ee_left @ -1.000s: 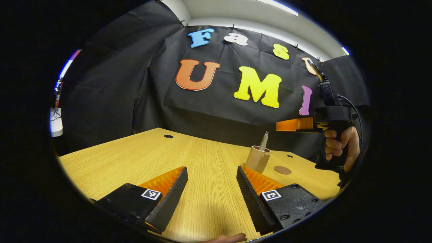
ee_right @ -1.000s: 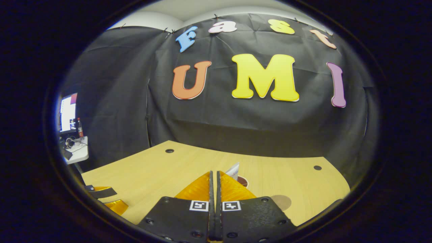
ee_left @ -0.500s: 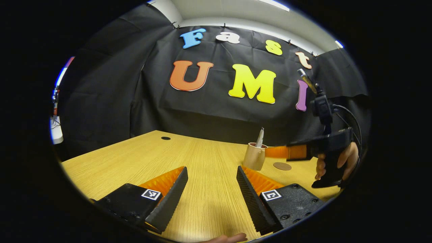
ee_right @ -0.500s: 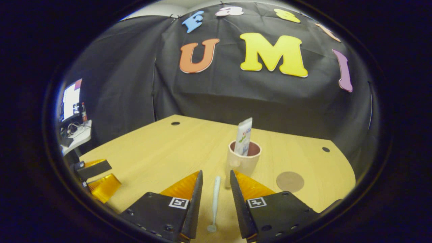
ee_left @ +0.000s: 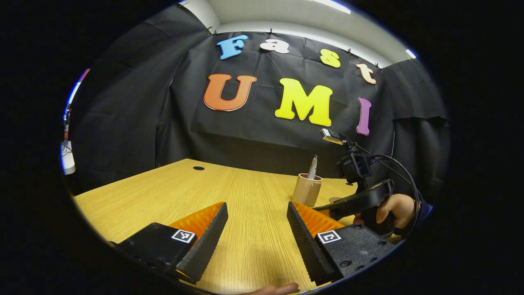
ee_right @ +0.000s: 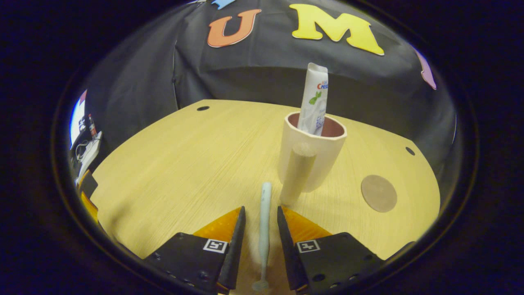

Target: Put the toothbrush and toothpaste on the desktop into the cup, then pick up the cup and place it on the coaster on the desktop.

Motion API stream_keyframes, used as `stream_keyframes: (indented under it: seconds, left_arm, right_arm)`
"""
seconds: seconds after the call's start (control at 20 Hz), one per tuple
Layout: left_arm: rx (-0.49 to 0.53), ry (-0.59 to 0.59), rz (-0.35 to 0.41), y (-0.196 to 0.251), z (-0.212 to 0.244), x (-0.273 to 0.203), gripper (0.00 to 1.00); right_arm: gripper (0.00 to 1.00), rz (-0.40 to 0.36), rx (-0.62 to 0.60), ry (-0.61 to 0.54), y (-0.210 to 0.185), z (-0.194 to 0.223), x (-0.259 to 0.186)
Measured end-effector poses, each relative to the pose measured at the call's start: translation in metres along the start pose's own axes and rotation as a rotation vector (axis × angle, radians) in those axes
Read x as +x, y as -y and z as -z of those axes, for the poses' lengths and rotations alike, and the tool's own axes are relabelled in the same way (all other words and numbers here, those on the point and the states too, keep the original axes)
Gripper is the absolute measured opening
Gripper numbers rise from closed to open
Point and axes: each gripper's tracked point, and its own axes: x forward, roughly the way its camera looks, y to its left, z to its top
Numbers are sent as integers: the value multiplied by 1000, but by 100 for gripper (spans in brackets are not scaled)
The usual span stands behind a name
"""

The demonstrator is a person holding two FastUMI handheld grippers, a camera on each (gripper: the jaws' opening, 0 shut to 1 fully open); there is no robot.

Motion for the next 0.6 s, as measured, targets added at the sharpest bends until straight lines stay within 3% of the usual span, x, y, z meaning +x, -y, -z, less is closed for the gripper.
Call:
stream_keyframes:
  seconds: [0.05, 0.1, 0.15, 0.2, 0.35, 0.6]
  left_arm:
    - [-5, -1, 0, 0, 0, 0, 93]
    - [-10, -5, -1, -1, 1, 1, 93]
    - [-15, -8, -2, -2, 2, 1, 93]
    - [-21, -11, -2, -2, 3, 1, 93]
    - [-21, -12, -4, -2, 4, 1, 93]
    - [2, 2, -2, 1, 0, 1, 93]
  right_arm:
    - [48, -13, 10, -25, -2, 3, 2]
    - [36, -30, 33, -25, -5, -1, 2]
    - [39, -53, 53, -53, -8, 3, 6]
    - [20, -71, 75, -63, -10, 3, 3]
    - [1, -79, 66, -65, -9, 3, -2]
    - [1, -109, 18, 75, -11, -9, -30]
